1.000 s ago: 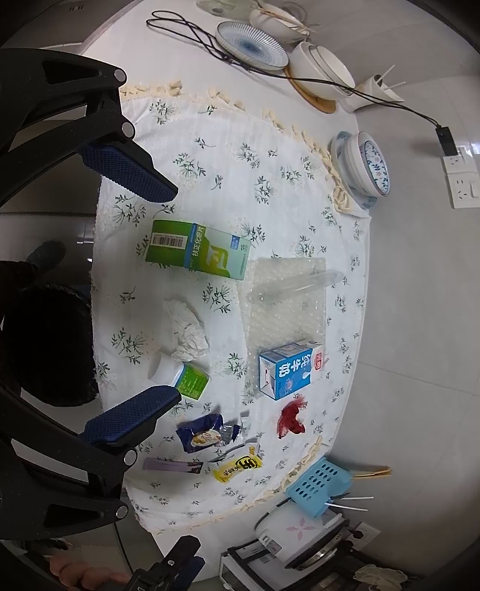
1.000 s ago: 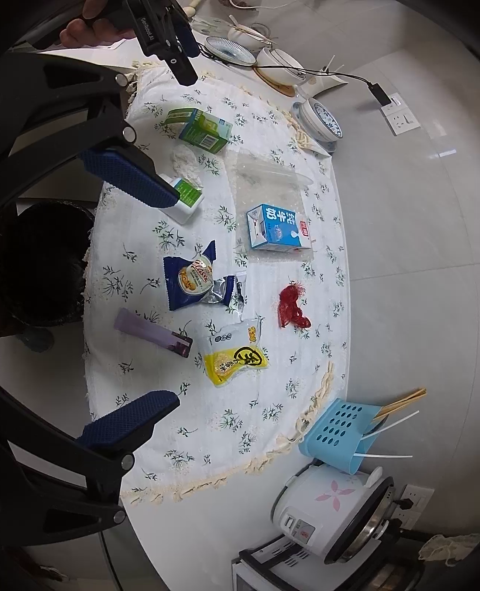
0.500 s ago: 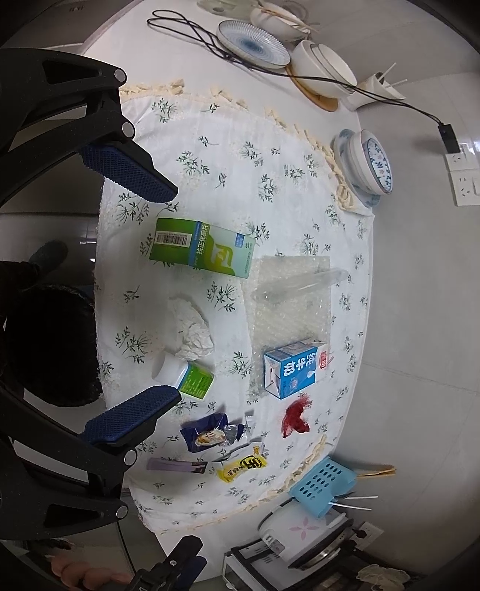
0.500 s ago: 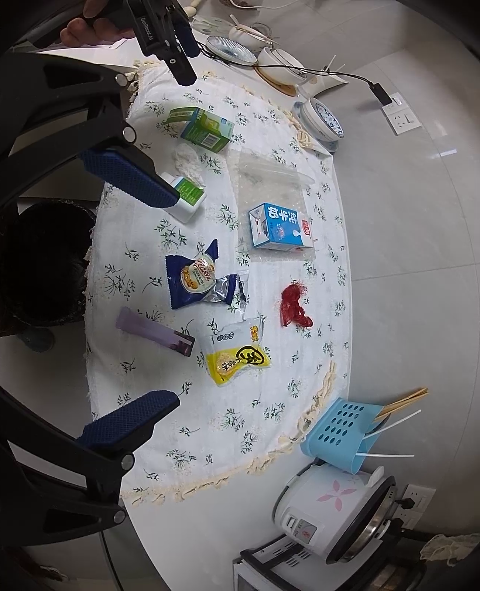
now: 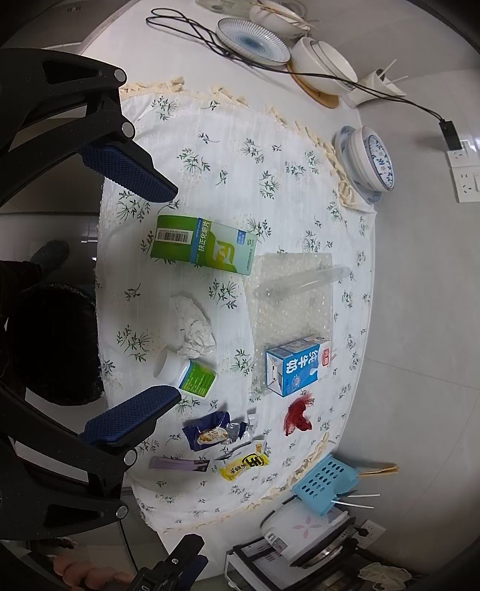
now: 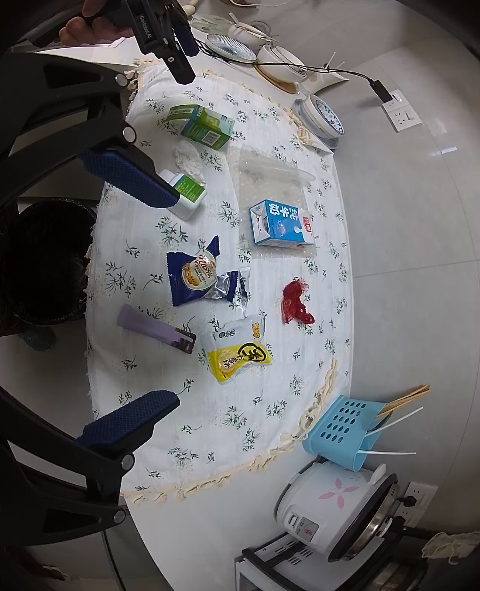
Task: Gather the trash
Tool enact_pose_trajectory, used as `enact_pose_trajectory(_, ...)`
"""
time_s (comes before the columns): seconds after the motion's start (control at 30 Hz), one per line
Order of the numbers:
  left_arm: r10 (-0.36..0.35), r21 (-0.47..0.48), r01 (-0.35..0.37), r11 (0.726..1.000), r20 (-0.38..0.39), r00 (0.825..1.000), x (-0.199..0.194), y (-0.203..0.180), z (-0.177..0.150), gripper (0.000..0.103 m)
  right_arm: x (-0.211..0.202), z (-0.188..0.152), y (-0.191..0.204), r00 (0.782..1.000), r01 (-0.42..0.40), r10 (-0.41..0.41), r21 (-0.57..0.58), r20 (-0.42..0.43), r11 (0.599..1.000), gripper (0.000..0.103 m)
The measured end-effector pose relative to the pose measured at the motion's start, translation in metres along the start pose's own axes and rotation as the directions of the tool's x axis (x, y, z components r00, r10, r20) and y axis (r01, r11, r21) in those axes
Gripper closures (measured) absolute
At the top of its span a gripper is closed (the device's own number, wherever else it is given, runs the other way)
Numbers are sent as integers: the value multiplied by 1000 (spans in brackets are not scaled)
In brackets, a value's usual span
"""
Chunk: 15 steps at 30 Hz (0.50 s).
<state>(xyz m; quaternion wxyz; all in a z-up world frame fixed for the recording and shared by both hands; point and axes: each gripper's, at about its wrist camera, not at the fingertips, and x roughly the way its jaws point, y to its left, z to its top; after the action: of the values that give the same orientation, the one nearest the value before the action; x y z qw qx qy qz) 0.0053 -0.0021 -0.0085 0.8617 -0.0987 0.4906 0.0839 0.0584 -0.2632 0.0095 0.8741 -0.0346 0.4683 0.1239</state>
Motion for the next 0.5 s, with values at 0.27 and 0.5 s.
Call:
enact_pose_trajectory(0.27, -4, 3, 4, 1000, -1, 1000, -1, 0, 0, 6, 0, 0, 0, 1000, 2, -2, 0, -1, 1000, 8)
enact_pose_trajectory(0.5, -8, 4, 8, 1000, -3, 1000, 0, 0, 0, 6, 0, 0, -1, 1000, 2, -2, 2, -2, 1000, 8)
